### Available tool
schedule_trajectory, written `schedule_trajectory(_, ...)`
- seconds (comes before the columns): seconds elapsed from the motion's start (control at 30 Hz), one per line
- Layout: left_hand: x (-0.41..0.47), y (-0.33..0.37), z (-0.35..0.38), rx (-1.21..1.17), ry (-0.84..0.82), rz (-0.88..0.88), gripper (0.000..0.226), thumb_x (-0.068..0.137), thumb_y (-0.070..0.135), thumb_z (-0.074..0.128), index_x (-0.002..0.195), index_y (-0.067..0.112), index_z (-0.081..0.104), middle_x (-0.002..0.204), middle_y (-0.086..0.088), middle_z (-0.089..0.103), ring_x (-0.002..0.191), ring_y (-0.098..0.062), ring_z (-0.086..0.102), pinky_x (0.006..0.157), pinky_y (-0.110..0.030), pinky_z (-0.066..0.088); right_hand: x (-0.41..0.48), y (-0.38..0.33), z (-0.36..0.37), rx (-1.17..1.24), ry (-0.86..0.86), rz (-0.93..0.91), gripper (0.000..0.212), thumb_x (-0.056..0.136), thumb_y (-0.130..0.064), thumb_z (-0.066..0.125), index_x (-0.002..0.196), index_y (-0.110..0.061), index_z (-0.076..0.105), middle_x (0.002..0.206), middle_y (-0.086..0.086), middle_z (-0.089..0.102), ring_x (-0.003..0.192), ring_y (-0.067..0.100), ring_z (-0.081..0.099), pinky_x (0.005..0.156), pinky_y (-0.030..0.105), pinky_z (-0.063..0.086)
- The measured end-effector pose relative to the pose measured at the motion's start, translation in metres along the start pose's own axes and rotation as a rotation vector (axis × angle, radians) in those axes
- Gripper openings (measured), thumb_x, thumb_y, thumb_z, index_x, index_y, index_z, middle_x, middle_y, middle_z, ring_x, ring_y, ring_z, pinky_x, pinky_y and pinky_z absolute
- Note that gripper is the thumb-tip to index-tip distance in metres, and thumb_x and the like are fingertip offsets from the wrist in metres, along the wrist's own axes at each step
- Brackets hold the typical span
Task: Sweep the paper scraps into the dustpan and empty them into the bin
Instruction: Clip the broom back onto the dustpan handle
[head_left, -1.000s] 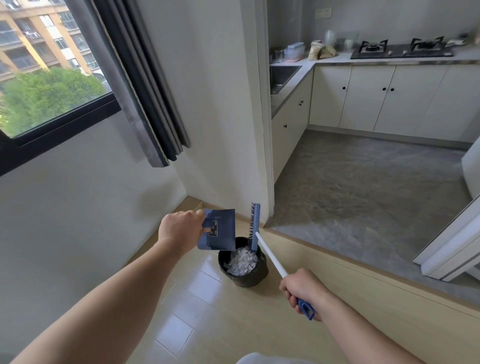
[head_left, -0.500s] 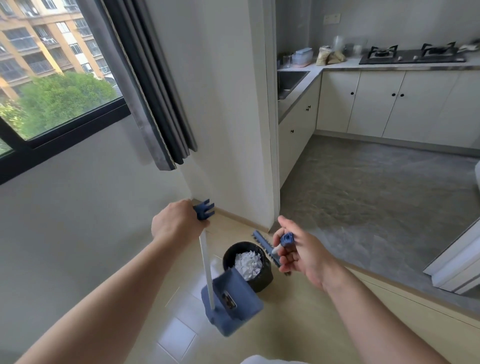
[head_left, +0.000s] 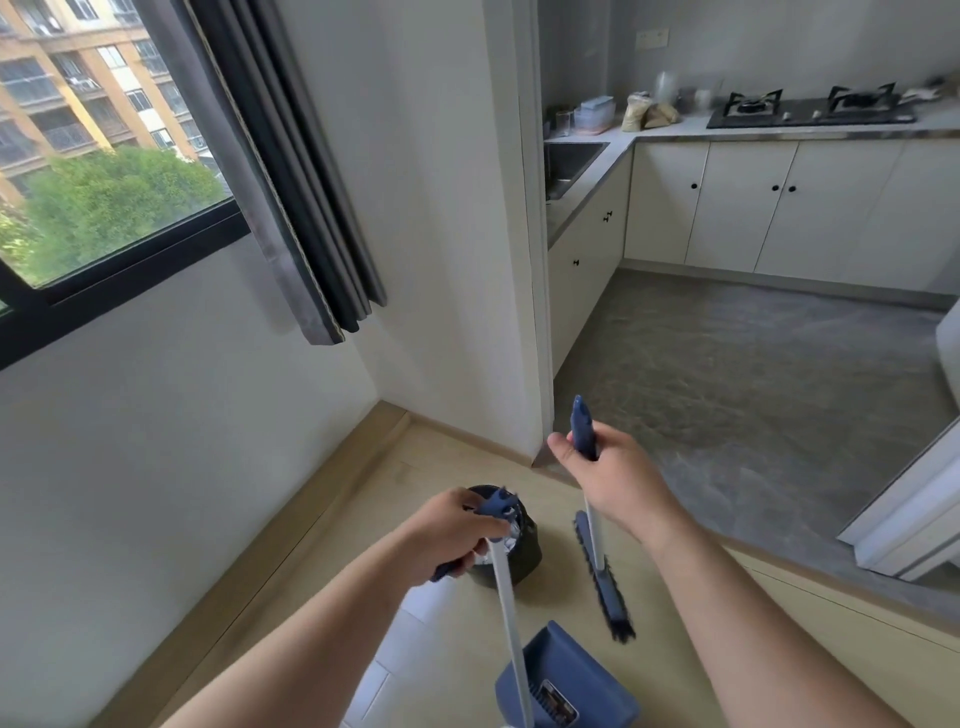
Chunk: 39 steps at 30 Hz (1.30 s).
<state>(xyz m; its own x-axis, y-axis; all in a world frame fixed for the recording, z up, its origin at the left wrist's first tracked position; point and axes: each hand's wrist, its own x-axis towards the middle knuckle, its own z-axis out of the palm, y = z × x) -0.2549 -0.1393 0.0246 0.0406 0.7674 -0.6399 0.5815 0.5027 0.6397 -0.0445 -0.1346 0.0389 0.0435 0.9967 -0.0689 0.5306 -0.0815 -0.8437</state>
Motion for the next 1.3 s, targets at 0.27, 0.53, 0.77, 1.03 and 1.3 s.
schedule_trajectory(0.27,0.000,0.004,0.051,-0.215,-0.089,0.156,0.060,0.087,0.010,0.075,0.140,0.020,0.047,0.085,-0.012,0.070,0.058,-0.015,0.057,0.053,-0.027,0.049,0.014,-0.021,-0.021,0.360,0.004,-0.124,0.012,0.091,-0.019,0.070,0.087,-0.008,0.073,0.077,0.011,0.062,0.069,0.025,0.058,0.073,0.044,0.053)
schedule_trajectory(0.53,-0.006,0.013,0.069,-0.303,-0.099,0.243,0.060,0.087,0.012,0.076,0.138,0.029,0.048,0.083,-0.003,0.068,0.054,-0.015,0.047,0.051,-0.026,0.041,0.019,-0.038,-0.030,0.577,0.088,-0.132,0.070,0.088,-0.045,0.070,0.068,0.011,0.034,0.060,0.012,0.035,0.058,0.027,0.031,0.063,0.040,0.033)
schedule_trajectory(0.77,-0.005,0.009,0.073,-0.174,-0.034,0.330,0.061,0.085,0.015,0.077,0.134,0.039,0.050,0.097,-0.005,0.071,0.063,-0.011,0.060,0.062,-0.027,0.051,0.008,-0.043,-0.018,0.617,0.055,-0.116,0.060,0.089,-0.036,0.069,0.059,0.002,0.033,0.056,0.011,0.029,0.055,0.027,0.025,0.059,0.041,0.029)
schedule_trajectory(1.03,-0.003,0.005,0.075,-0.147,0.036,0.382,0.061,0.082,0.015,0.078,0.132,0.039,0.052,0.089,-0.001,0.070,0.058,-0.008,0.059,0.056,-0.024,0.049,-0.002,-0.044,-0.009,0.682,0.071,-0.073,0.048,0.084,-0.022,0.070,0.053,-0.012,0.035,0.051,0.007,0.027,0.049,0.020,0.024,0.056,0.037,0.028)
schedule_trajectory(1.3,0.003,0.003,0.075,-0.110,0.047,0.358,0.064,0.080,0.012,0.076,0.132,0.039,0.052,0.085,-0.004,0.070,0.058,-0.011,0.060,0.057,-0.027,0.052,-0.006,-0.043,0.006,0.679,0.134,-0.042,0.052,0.078,-0.023,0.070,0.064,0.008,0.031,0.060,0.012,0.028,0.056,0.024,0.023,0.061,0.039,0.030)
